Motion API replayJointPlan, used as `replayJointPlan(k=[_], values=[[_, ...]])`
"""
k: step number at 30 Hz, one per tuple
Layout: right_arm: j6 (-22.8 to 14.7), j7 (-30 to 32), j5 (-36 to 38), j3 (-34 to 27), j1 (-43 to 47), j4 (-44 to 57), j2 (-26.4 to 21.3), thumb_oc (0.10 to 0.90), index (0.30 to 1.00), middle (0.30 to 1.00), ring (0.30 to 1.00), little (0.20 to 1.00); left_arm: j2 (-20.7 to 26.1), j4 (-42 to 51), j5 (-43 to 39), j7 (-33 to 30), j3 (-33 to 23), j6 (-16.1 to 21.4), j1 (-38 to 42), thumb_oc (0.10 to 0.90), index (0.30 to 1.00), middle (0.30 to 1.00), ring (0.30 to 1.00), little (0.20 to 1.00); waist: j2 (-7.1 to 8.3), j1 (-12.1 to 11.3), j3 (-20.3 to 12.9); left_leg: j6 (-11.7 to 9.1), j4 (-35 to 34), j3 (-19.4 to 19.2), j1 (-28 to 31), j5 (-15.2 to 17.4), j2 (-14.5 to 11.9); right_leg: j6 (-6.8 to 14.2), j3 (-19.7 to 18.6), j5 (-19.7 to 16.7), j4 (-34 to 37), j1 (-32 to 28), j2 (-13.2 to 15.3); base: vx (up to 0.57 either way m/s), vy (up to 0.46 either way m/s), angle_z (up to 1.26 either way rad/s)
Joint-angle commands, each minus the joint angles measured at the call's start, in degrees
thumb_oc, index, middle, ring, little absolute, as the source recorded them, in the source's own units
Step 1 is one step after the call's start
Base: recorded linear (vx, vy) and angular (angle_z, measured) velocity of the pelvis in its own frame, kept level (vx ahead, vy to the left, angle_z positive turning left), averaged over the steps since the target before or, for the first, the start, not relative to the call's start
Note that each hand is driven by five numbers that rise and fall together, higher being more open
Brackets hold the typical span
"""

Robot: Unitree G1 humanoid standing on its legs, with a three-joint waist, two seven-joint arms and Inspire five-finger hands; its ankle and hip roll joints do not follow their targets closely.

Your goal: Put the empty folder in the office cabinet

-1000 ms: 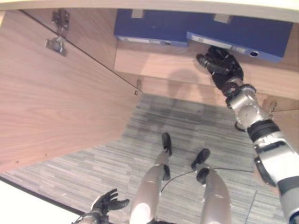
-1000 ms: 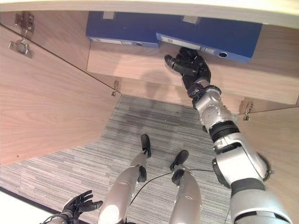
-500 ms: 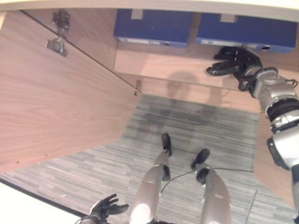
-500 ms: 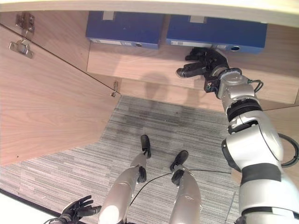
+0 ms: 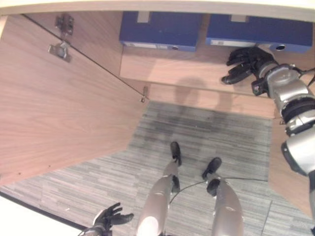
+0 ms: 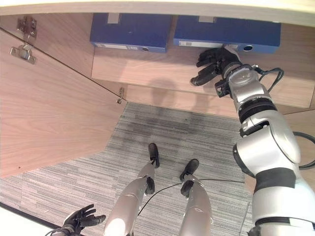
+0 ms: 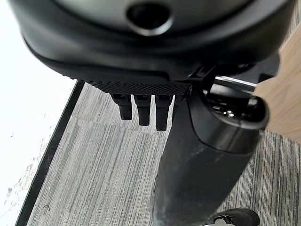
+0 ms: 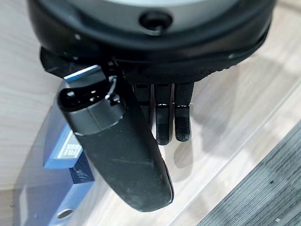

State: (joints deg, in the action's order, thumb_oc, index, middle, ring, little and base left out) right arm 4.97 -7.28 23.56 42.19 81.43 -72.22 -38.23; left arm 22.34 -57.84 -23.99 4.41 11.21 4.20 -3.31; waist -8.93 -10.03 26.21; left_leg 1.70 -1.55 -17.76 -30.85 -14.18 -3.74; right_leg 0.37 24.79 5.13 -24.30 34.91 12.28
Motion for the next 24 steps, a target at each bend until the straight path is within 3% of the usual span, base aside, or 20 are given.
replayJointPlan(k=[1,7,13,16,24], values=[[1.54,-4.23,-5.22,6.25,-0.10,0.63,-3.36,0.800,0.900,0.900,0.900,0.900,7.18,-2.02,1.87,-0.23,1.67,-0.34,-3.36,0.800,0.900,0.900,0.900,0.900,4.24,-1.39,0.93,-6.61,-0.86,-3.75,7.67,7.22,0.27,7.25,6.64,-14.38,22.91,-7.48,-1.07,-0.02,0.044,-0.01],[3.27,-11.77,-4.87,9.09,-8.15,6.02,-2.05,0.800,0.900,0.900,0.900,0.900,7.04,-2.16,4.42,1.97,2.09,-0.70,-3.76,0.800,0.900,0.900,0.900,0.900,4.88,-1.42,-0.94,-6.37,0.66,-3.94,9.71,8.61,0.46,7.52,6.68,-14.74,23.44,-10.37,-0.64,0.00,0.070,-0.01],[3.25,-19.29,-12.76,13.15,-18.28,17.00,-0.27,0.800,0.900,0.900,0.900,0.900,5.78,-4.34,7.72,3.22,0.71,-0.88,-1.36,0.800,0.900,0.900,0.900,0.900,5.53,-0.55,-3.95,-5.62,1.80,-3.93,13.40,10.52,1.55,8.36,6.32,-15.66,24.46,-14.02,0.28,0.01,0.095,-0.02],[3.69,-21.51,-13.47,13.76,-21.65,20.87,-0.03,0.800,0.900,0.900,0.900,0.900,5.70,-5.84,9.69,3.47,-0.33,-0.99,-0.67,0.800,0.900,0.900,0.900,0.900,6.04,-0.06,-4.70,-5.35,2.21,-3.92,14.32,11.13,1.89,8.68,5.79,-16.27,25.03,-14.58,0.46,-0.01,0.069,-0.02],[3.07,-23.06,-18.57,12.47,-24.84,19.86,1.82,0.800,0.900,0.900,0.900,0.900,5.30,-9.74,13.41,4.08,-2.47,-1.47,0.81,0.800,0.900,0.900,0.900,0.900,7.46,0.73,-6.48,-4.81,3.41,-4.41,15.22,12.33,2.32,9.46,5.26,-17.98,26.43,-14.71,1.00,-0.03,0.036,-0.03]])
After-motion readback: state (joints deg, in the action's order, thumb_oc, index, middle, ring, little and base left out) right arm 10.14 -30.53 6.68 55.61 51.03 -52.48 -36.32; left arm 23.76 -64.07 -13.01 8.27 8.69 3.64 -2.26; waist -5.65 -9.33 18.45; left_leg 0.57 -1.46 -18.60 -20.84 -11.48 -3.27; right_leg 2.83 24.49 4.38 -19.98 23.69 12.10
